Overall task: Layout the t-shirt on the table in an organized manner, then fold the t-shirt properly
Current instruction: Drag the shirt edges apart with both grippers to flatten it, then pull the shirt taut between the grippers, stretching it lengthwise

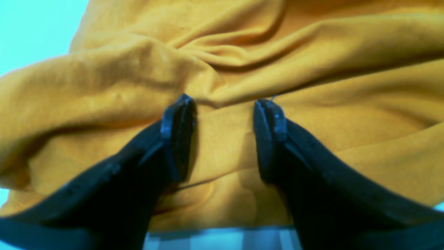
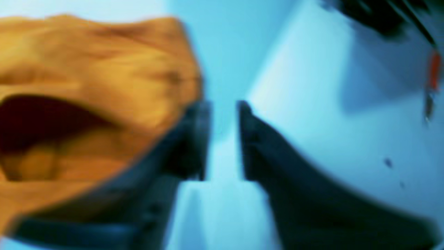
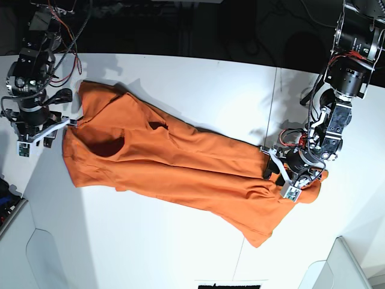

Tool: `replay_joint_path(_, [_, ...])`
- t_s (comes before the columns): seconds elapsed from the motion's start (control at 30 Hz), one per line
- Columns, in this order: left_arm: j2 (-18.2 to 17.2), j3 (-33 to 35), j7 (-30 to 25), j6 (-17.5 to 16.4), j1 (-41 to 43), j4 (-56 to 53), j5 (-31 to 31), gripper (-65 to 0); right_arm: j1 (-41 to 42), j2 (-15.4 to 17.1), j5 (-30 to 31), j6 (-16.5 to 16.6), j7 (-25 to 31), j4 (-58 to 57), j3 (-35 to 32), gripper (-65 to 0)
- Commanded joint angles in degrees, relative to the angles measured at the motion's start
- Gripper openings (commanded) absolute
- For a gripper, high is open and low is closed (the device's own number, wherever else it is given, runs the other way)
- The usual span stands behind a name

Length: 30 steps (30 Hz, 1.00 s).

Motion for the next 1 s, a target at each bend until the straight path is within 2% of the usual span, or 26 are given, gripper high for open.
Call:
replay_joint_path(0.0, [-0.66, 0.09, 3.52, 0.04, -0.28, -0.15, 1.62, -33.7, 0.74, 1.25, 2.01, -0.46, 1.73, 1.18, 2.08, -36.7])
replay_joint_path(0.03, [-0.66, 0.09, 3.52, 0.04, -0.28, -0.15, 1.60, -33.7, 0.72, 1.62, 3.82, -0.39, 1.44, 1.18, 3.98, -34.8])
replay_joint_path(0.1, [-0.63, 0.09, 3.52, 0.04, -0.28, -0.13, 0.85, -33.6, 0.72, 2.25, 6.91, 0.31, 0.48, 1.18, 6.93, -34.8])
replay_joint_path(0.2, [-0.79, 0.09, 4.70, -0.11, -0.26, 1.09, 0.09, -33.7, 0.66, 2.34, 11.82, 3.85, -2.97, 1.18, 9.14, -34.9])
replay_joint_path(0.23, [-1.01, 0.09, 5.49, -1.31, -0.26, 2.19, -0.02, -33.7, 0.35, 2.32, 13.77, 4.85, -4.13, 1.18, 9.14, -34.9])
replay_joint_path(0.33, [-3.08, 0.09, 6.75, -5.51, 0.83, 7.91, -4.79, -33.7, -1.84, 1.36, 21.49, 10.58, -5.33, 1.18, 8.52, -34.9])
replay_joint_path(0.43, [-6.82, -0.13, 6.75, -6.16, 3.34, 16.48, -8.48, -33.7, -5.18, -1.03, 26.32, 16.72, -5.49, 1.18, 6.56, -35.1])
replay_joint_path(0.5, [-9.25, -0.13, 6.75, -6.12, 4.76, 21.49, -8.48, -33.7, -7.21, -2.23, 28.85, 18.78, -5.46, 1.18, 4.72, -35.1])
replay_joint_path(0.63, [-11.96, -1.84, 7.85, -2.84, 7.15, 28.17, -8.33, -33.7, -9.99, -2.89, 31.63, 19.82, -5.46, 1.20, 2.14, -35.1])
replay_joint_path(0.83, [-12.24, -13.14, 8.66, -2.47, 12.81, 30.23, -8.48, -33.6, -12.22, -2.89, 30.93, 20.11, -5.53, 1.53, 2.34, -35.1])
replay_joint_path(0.97, [-12.22, -20.04, 7.26, -2.45, 16.74, 29.86, -8.48, -33.7, -12.61, -2.89, 28.33, 18.73, -4.55, 1.51, 2.49, -35.1])
